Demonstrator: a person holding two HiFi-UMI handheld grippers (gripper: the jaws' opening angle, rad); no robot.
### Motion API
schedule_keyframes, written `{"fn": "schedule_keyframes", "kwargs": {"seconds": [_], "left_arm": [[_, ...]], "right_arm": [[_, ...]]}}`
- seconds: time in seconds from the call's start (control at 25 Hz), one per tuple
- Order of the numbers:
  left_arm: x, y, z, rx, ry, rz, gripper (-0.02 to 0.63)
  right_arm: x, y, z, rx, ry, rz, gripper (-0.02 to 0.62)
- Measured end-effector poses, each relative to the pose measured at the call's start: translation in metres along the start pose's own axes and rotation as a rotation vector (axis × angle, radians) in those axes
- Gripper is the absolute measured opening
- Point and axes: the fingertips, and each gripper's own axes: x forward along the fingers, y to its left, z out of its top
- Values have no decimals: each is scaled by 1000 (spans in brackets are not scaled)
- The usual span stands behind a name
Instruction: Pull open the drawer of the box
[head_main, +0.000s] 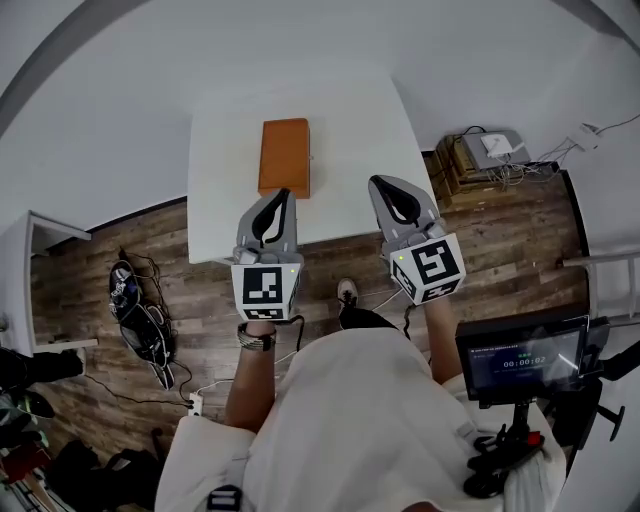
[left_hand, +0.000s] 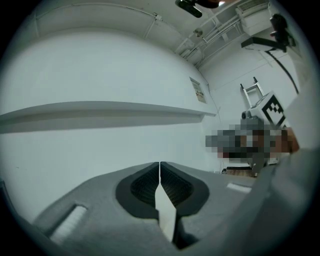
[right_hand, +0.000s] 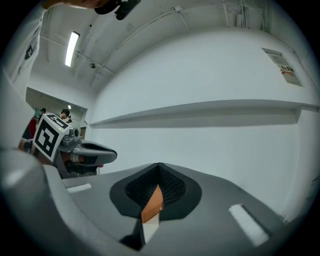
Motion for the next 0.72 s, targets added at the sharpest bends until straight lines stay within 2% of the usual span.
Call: {"fn": "schedule_keyframes", "kwargs": {"seconds": [0.2, 0.52, 0.72], "left_arm": [[92, 21, 2, 0, 20, 11, 12], [118, 41, 0, -6, 23, 45, 12], [143, 48, -11, -7, 46, 36, 12]], "right_arm": [[66, -69, -8, 35, 29, 10, 2], [97, -77, -6, 40, 10, 90, 2], [120, -91, -16, 12, 36, 88, 2]]}}
